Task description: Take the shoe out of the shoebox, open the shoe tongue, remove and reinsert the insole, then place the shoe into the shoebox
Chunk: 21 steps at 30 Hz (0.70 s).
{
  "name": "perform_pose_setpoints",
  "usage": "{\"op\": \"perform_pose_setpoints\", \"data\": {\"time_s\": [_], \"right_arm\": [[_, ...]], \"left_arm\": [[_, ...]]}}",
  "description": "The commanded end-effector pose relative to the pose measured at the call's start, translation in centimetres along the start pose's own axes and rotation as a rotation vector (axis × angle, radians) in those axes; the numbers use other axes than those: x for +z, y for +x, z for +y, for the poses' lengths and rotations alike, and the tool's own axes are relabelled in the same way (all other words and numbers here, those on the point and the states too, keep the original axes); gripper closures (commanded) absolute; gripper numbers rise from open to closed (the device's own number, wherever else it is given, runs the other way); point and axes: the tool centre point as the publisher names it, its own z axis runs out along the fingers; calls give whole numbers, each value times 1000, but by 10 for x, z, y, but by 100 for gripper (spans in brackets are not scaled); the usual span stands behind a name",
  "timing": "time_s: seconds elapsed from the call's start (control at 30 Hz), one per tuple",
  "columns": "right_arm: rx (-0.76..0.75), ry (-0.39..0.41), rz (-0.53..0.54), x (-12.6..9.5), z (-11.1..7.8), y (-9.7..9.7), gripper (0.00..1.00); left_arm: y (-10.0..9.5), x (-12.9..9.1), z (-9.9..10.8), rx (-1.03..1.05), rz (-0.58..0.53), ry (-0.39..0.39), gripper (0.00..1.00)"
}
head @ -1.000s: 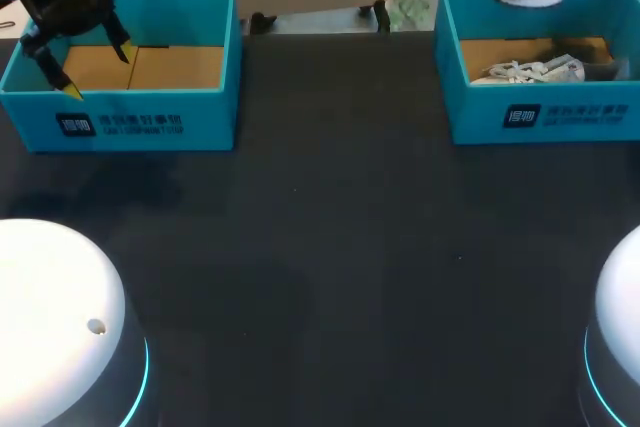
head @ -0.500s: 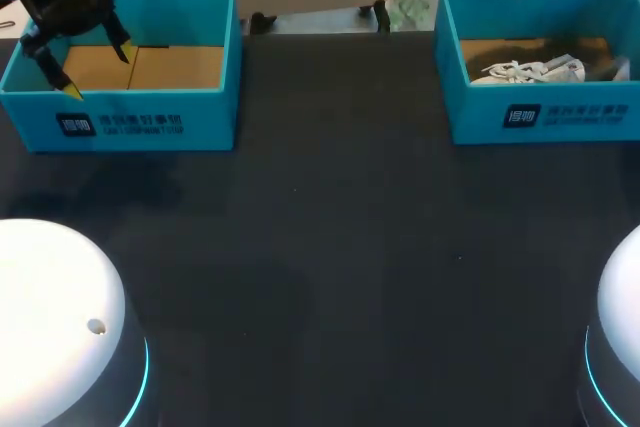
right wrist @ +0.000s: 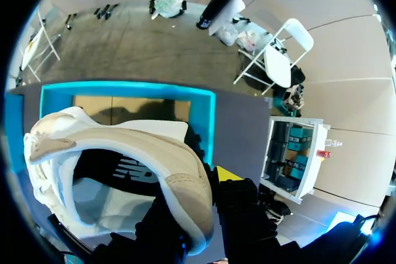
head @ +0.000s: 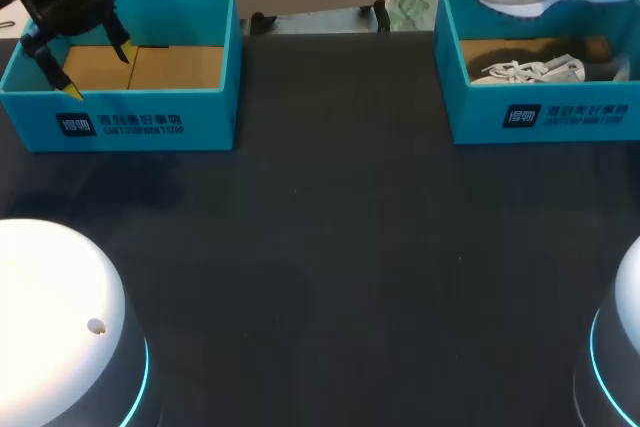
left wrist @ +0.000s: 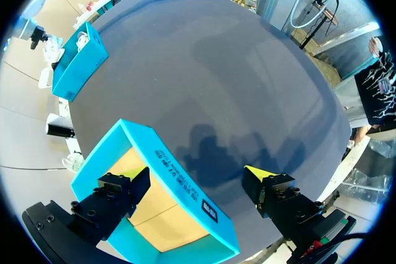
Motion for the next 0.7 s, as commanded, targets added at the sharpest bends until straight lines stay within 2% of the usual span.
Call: {"op": "perform_pose_setpoints", "data": {"time_s": [0.03,0.47,0.6,0.7], "right_arm": [[-1,-64,14,8,-8,1,100],[-1,-64,14,8,-8,1,100],[11,-64,22,15,-7,5,100],[10,-65,31,20,-7,9,100]], "left_arm": [[0,0,0,0,2,-2,0],[0,0,0,0,2,-2,0],[0,0,0,0,2,-2,0],[-3,-2,5,-103,21,9,0]]}}
